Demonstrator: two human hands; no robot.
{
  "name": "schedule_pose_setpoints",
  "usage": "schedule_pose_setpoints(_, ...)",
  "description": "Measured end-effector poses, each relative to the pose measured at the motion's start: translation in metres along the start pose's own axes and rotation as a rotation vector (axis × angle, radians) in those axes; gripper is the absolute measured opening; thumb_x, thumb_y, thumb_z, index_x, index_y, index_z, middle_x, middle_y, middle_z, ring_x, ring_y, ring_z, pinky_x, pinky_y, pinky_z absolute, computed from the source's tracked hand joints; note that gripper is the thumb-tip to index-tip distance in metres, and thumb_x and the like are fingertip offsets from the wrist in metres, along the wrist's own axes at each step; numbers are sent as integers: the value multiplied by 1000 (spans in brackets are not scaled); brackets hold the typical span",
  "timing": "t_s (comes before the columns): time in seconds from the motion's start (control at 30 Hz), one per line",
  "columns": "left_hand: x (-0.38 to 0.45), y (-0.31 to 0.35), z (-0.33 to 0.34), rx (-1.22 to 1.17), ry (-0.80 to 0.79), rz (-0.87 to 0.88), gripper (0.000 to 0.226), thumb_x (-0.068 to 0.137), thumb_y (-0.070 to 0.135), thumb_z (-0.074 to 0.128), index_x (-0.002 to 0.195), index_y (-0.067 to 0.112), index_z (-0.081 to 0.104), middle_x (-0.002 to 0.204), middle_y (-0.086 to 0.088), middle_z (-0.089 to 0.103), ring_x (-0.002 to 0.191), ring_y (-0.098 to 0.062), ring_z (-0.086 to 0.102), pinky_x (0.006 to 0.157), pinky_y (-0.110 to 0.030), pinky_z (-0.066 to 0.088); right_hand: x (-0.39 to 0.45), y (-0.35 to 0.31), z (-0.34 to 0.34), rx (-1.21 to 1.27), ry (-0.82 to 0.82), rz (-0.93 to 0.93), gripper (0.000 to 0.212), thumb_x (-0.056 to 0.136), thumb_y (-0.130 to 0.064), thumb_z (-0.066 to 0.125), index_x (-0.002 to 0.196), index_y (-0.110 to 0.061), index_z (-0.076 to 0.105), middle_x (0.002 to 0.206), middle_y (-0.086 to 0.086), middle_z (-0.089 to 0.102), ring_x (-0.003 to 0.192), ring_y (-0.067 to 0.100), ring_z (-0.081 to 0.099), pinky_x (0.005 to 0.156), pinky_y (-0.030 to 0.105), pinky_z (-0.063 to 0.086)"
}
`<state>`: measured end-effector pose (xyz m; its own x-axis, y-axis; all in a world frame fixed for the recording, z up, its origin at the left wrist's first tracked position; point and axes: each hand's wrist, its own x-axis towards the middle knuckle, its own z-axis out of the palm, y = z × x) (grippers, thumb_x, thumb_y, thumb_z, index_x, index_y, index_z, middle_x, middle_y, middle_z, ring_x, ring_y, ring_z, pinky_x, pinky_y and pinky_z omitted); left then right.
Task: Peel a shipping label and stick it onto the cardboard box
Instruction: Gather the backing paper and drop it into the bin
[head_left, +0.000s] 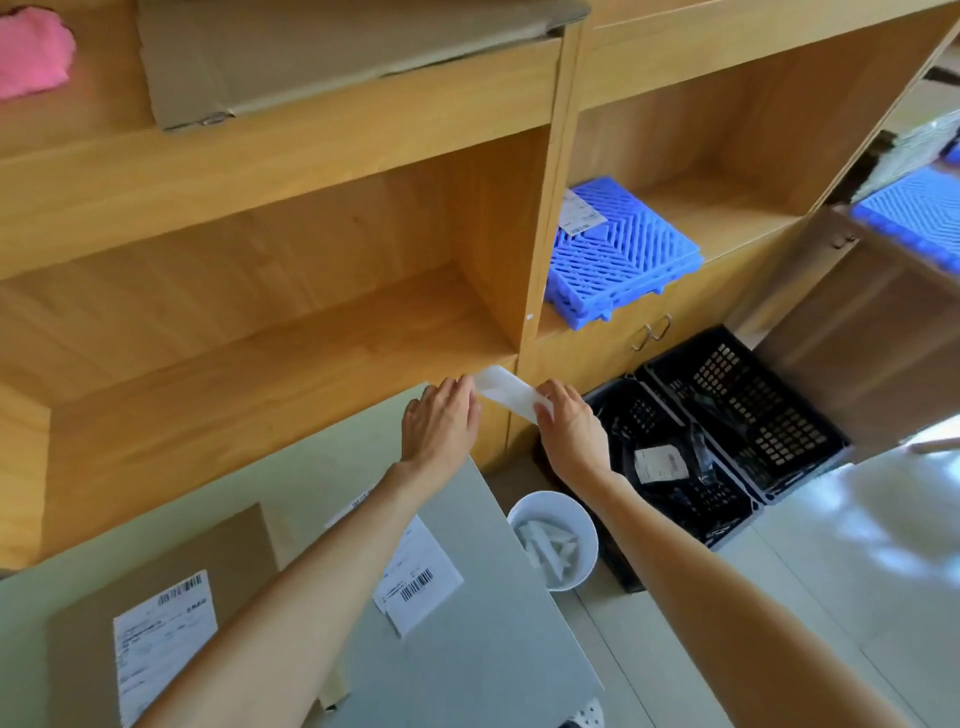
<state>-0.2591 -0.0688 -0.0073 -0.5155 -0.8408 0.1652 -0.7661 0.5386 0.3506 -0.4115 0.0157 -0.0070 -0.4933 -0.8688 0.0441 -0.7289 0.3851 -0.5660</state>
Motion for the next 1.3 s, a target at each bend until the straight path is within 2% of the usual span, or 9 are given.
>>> schedule_pose_setpoints(0.2, 15, 77, 23, -71, 110, -53, 9, 92, 21, 61, 88, 17, 54, 87, -2, 67, 81, -28, 62, 61, -37, 48, 27, 61, -64, 149, 67, -95, 21, 94, -14, 57, 112, -11, 46, 105, 12, 66, 85, 35, 63, 58, 33, 42)
schedule_pose_setpoints(0.33, 16, 114, 41, -73, 140, -118, 9, 90, 21, 66, 87, 20, 58, 86, 2, 69, 80, -23, 63, 62, -36, 53, 42, 109, -84, 166, -27, -117, 23, 90, -11, 60, 107, -10, 44, 104, 9, 65, 86, 35, 63, 62, 38, 46)
schedule_pose_setpoints(0.43, 14, 135, 59, -125, 132, -208, 5, 93, 25, 64, 89, 22, 63, 84, 6, 68, 77, -19, 63, 57, -30, 48, 44, 151, -79, 97, -121, -152, 17, 89, -15, 61, 101, -15, 49, 102, 2, 65, 81, 31, 63, 61, 38, 48)
schedule_pose_setpoints(0.57, 7, 148, 78, -215, 146, -296, 12, 96, 31, 61, 90, 21, 63, 67, 9, 57, 52, -9, 50, 44, -20, 31, 41, 203, -47, 0, -309, -130, 10, 88, -23, 64, 94, -20, 55, 97, 1, 62, 82, 31, 63, 61, 37, 44)
schedule_pose_setpoints(0.7, 5, 139, 89, -183, 123, -296, 17, 96, 38, 60, 87, 24, 61, 58, 8, 51, 48, -8, 48, 43, -23, 32, 35, 232, -1, -20, -482, -89, 12, 85, -25, 67, 92, -21, 58, 99, 1, 62, 84, 30, 65, 68, 40, 53)
schedule_pose_setpoints(0.87, 14, 127, 120, -113, 105, -236, 15, 96, 37, 59, 90, 23, 60, 65, 10, 57, 51, -8, 50, 46, -19, 31, 33, 252, 56, -87, -535, -183, 16, 89, -28, 66, 100, -21, 57, 105, -2, 60, 84, 28, 66, 65, 31, 47)
schedule_pose_setpoints(1.0, 19, 120, 160, -28, 86, -122, 12, 94, 33, 63, 90, 22, 60, 73, 13, 56, 59, -12, 51, 47, -20, 32, 41, 264, 92, -134, -547, -251, 18, 91, -29, 66, 104, -21, 57, 106, 0, 58, 85, 29, 67, 67, 35, 52)
schedule_pose_setpoints(1.13, 15, 105, 198, 47, 59, -40, 11, 93, 31, 63, 89, 22, 59, 78, 13, 55, 68, -15, 57, 50, -27, 44, 38, 285, 132, -175, -604, -287, 20, 90, -30, 67, 106, -21, 58, 109, 2, 57, 89, 32, 66, 68, 35, 49)
schedule_pose_setpoints(1.3, 12, 89, 221, 111, 83, 29, 10, 95, 31, 59, 94, 21, 59, 86, 6, 64, 81, -21, 61, 61, -29, 41, 19, 323, 187, -233, -714, -283, 20, 92, -24, 62, 110, -22, 55, 120, 4, 53, 94, 35, 65, 73, 39, 50)
